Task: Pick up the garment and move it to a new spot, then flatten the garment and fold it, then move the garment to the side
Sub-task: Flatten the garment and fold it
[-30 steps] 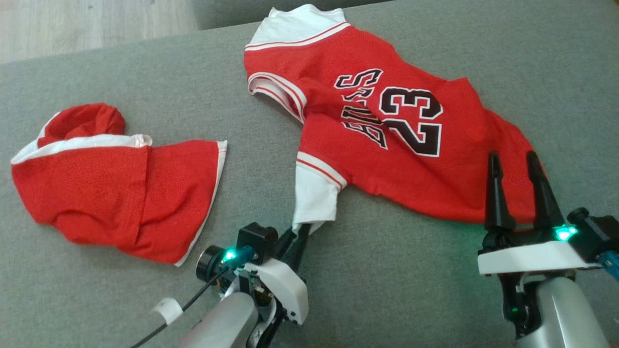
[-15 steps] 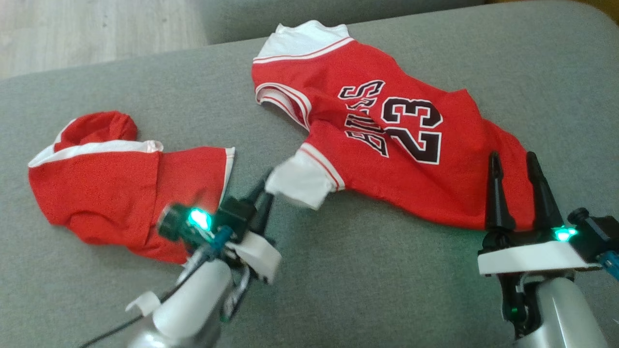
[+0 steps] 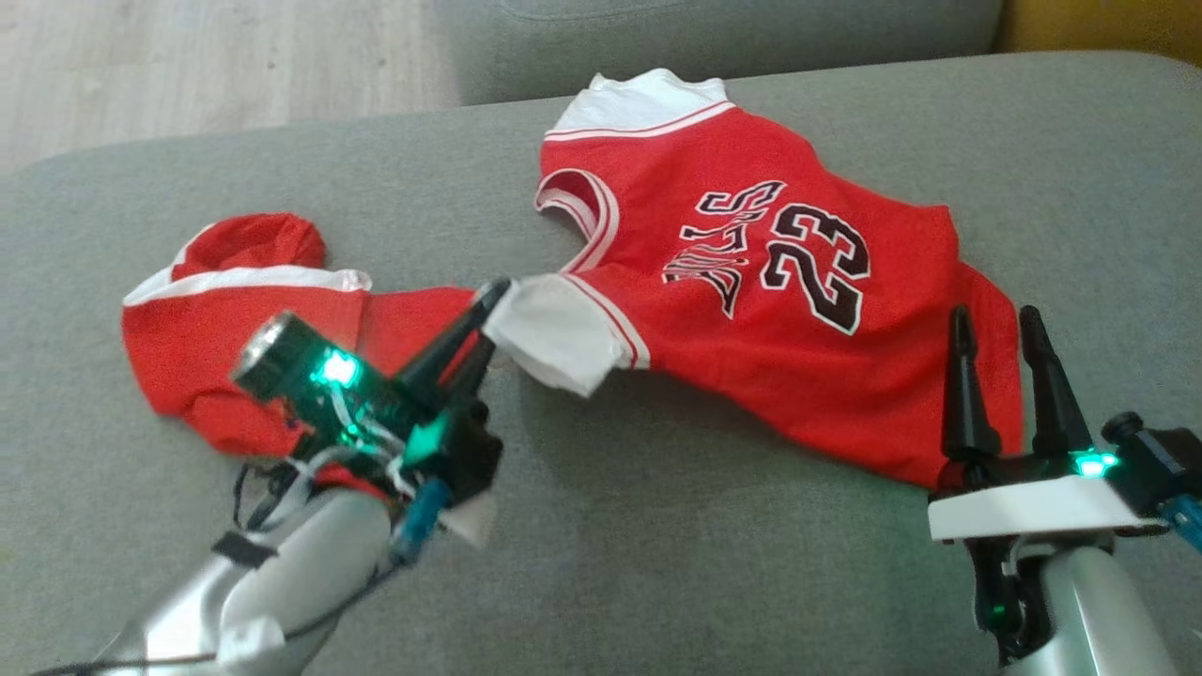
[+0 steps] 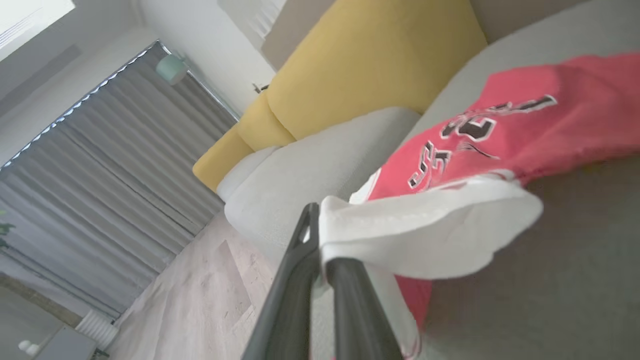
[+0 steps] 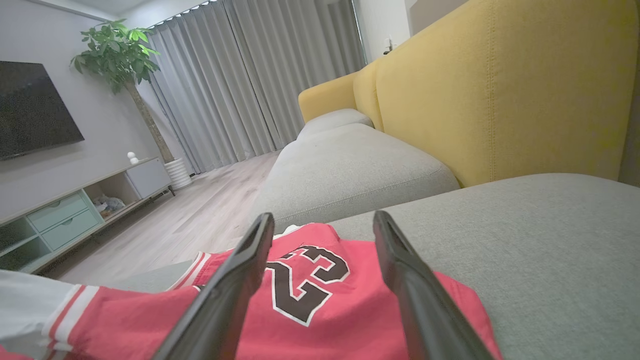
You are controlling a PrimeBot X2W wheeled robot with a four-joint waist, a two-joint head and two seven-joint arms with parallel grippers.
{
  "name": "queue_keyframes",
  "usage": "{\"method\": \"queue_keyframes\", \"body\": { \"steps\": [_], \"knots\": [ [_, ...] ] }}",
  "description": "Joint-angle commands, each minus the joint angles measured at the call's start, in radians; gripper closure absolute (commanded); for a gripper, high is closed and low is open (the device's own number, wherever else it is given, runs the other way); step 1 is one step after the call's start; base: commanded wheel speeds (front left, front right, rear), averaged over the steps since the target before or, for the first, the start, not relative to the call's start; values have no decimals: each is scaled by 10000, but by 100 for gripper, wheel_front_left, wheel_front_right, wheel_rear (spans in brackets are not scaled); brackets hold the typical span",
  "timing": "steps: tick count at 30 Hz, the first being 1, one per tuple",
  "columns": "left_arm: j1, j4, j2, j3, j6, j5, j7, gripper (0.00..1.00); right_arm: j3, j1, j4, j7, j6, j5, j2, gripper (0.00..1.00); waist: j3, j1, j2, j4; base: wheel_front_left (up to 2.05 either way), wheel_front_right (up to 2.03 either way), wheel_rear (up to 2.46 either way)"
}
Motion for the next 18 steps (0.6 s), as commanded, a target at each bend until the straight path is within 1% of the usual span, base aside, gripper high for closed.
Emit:
{"method": "queue_keyframes", "body": {
  "steps": [1,2,3,6,10,11,12,13,14,18],
  "knots": [
    [-215,-626,587,-26,-31,458,324,100,182,-94,-257,-109,-7,57,-58,0,-76,0,0,149,0,0,0],
    [-215,-626,587,-26,-31,458,324,100,182,-94,-257,-109,-7,57,-58,0,-76,0,0,149,0,0,0],
    [-83,-789,684,-306,-176,639,499,100,163,-80,-239,-109,-7,61,-58,0,-108,0,0,200,0,0,0],
    [454,-1169,663,-1252,-845,842,1029,100,136,-68,-183,-109,-7,59,-58,0,-145,0,0,314,0,0,0],
    [1082,-934,406,-2360,-1733,860,1990,100,175,-125,-132,-109,-7,66,-58,0,-174,0,0,389,0,0,0],
    [1197,-786,324,-2520,-1898,790,2260,80,199,-139,-125,-109,-7,63,-58,0,-179,0,0,398,0,0,0],
    [1307,-622,254,-2631,-2023,702,2557,50,217,-148,-121,-109,-7,57,-58,0,-188,0,0,406,0,0,0],
    [1370,-500,196,-2721,-2118,651,2795,0,236,-149,-120,-109,-7,49,-58,0,-194,0,0,410,0,0,0],
    [1397,-442,129,-2740,-2127,599,2908,0,249,-145,-123,-109,-7,38,-58,0,-196,0,0,414,0,0,0],
    [1473,-424,-23,-2507,-1907,265,2838,0,224,-94,-128,-109,-7,-13,-58,0,-239,0,0,452,0,0,0]
  ]
}}
